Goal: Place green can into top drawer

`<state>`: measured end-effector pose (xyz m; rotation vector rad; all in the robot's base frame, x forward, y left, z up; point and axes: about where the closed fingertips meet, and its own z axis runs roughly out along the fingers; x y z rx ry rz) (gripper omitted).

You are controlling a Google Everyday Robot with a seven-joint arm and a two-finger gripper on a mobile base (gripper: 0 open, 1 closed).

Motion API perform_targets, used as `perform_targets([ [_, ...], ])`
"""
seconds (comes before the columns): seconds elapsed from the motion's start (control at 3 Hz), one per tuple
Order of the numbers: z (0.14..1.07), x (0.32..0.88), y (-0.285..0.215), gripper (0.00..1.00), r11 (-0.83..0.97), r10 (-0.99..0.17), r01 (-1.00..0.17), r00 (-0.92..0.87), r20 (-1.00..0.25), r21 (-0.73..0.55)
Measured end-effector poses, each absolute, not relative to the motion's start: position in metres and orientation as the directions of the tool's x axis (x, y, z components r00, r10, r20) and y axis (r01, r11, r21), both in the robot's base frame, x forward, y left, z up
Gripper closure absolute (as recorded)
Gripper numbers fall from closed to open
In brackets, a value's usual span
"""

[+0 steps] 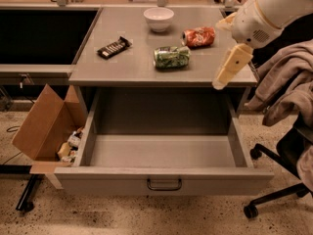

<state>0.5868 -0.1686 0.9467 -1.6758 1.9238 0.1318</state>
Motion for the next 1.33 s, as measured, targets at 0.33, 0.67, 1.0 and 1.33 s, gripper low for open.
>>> perform_targets([
  [0.33,0.937,0.608,-0.159,0.00,0.215,-0.856,-0.932,-0.036,-0.516,-0.291],
  [0.67,0.924,0.630,-0.146,0.00,0.226,-0.849,-0.931,-0.044,-0.527,-0.287],
  [1.0,0.912,0.650,-0.134,0.00,0.237,-0.843,-0.929,-0.051,-0.535,-0.285],
  [1.33,0.898,0.668,-0.120,0.00,0.241,-0.826,-0.932,-0.051,-0.561,-0.271],
])
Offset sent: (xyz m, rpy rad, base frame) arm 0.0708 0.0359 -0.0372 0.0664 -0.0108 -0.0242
